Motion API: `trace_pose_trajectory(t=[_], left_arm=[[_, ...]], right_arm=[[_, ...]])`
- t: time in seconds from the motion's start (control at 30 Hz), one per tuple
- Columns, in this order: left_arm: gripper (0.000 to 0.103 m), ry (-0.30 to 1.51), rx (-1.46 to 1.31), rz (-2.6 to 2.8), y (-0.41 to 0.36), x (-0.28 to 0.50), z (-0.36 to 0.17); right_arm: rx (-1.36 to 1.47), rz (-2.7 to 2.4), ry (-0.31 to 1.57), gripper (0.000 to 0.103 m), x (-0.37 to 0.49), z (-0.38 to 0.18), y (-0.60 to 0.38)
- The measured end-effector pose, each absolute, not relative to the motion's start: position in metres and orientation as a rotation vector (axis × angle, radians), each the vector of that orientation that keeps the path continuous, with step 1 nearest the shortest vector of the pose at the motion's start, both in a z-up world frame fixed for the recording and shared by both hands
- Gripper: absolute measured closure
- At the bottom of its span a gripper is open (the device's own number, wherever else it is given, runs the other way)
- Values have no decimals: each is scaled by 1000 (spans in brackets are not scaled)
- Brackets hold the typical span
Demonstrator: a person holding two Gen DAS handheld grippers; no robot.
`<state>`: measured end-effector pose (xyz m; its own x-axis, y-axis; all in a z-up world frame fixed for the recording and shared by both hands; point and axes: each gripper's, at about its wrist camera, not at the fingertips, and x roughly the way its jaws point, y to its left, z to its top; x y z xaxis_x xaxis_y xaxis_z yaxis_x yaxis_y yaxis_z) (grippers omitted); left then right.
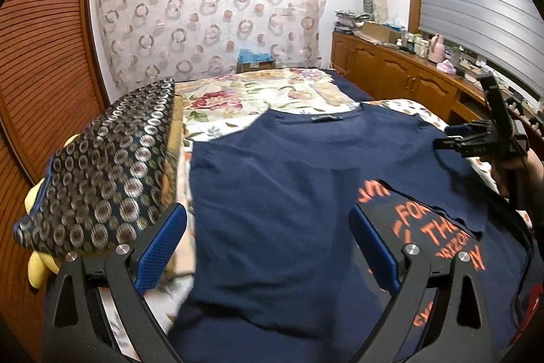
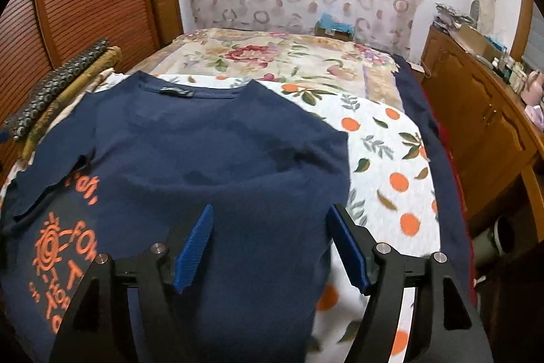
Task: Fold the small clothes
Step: 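Grasp the shirt hem with the left tool while the right tool moves to the hem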
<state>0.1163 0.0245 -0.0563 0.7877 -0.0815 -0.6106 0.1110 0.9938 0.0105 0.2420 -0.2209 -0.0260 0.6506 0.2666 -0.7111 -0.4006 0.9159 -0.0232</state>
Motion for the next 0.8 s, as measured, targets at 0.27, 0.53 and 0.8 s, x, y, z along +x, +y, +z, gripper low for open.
trace_pose_trajectory(t=[0.27, 0.53, 0.8], left_arm=[[6, 696, 53, -88, 38, 158, -57], [6, 773, 70, -103, 38, 198, -62], [17, 891, 128, -97, 46, 237, -75]], right_arm=[[-187, 374, 803, 31, 254, -43, -220], [-179, 377, 807, 29, 250, -40, -221], [-181, 376, 807, 28, 254, -41, -226]])
